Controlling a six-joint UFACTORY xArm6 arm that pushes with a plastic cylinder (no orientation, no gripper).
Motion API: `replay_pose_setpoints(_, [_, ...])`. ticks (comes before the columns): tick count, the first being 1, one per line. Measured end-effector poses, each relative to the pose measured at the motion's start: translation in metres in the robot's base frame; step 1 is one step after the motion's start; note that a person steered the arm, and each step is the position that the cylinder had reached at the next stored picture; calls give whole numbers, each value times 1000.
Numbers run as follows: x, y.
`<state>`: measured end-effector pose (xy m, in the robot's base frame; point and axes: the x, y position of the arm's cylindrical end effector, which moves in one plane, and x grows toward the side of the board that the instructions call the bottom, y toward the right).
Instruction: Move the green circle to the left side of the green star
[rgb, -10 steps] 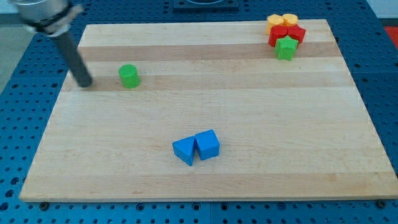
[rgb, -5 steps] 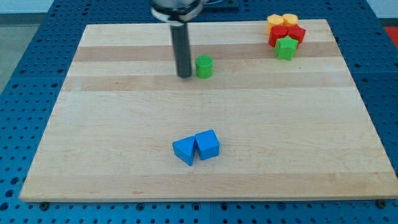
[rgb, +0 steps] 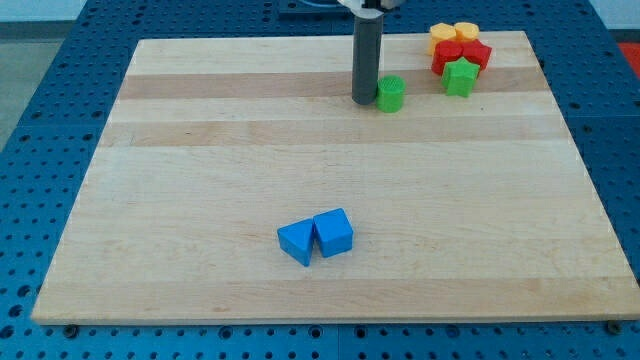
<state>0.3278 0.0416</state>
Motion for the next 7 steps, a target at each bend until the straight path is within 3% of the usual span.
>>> replay_pose_setpoints(4, [20,36])
replay_pose_setpoints(7, [-2,88])
